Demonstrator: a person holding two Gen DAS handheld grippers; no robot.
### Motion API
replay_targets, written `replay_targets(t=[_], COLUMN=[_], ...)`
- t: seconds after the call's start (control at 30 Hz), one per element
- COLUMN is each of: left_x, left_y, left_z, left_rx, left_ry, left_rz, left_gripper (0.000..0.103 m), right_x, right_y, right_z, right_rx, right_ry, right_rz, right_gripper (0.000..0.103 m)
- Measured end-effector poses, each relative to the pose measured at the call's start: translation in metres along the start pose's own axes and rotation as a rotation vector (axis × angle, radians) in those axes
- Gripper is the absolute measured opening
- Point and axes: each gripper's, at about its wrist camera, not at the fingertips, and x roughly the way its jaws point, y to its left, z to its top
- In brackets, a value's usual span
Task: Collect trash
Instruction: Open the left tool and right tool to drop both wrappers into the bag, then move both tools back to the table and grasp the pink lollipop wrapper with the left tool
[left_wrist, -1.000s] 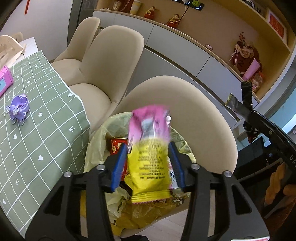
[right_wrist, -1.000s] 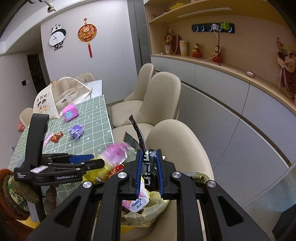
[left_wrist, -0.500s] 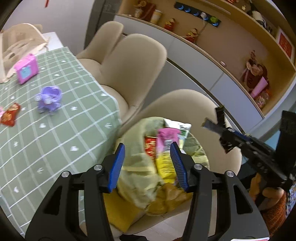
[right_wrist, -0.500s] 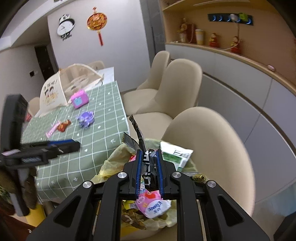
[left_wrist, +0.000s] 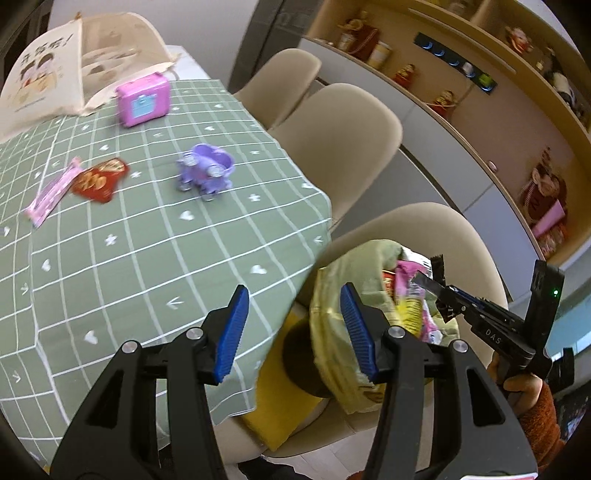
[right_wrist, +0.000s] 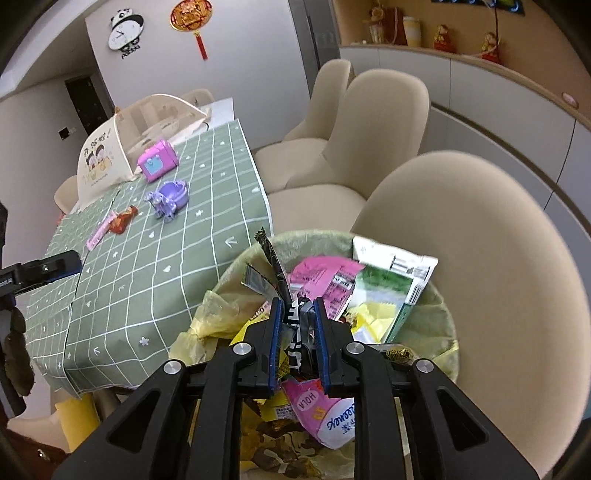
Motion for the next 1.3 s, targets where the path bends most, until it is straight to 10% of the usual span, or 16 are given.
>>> replay_targets(t=[0.13, 0.6, 0.9, 1.3], left_x=[-0.004, -0.017, -0.037, 0.003], left_y=[0.014, 0.074, 0.162, 0.248], left_z=[-0.002, -0.008, 0.003, 0.082], left_rx=[-0.021, -0.088, -0.152, 0.076], left_ry=[-0.003, -0.025, -0.085, -0.048], left_rz=[0.012, 0.083, 0.212, 0.296], left_gripper=[0.049, 0.049, 0.049, 0.049], right_x=[0.009, -0.039, -0.006, 0.068], right_y=[-0.002, 0.037, 0.124, 0.225], right_z=[-0.001, 0.026, 0.054, 0.066], right_rx=[0.018, -0.053, -0.245, -0.354], right_ry=[0.022, -0.186, -0.102, -0.013], right_rz=[-0.011, 0.075, 0.147, 0.130], right_gripper=[0.065, 0.067, 0.068, 0.068])
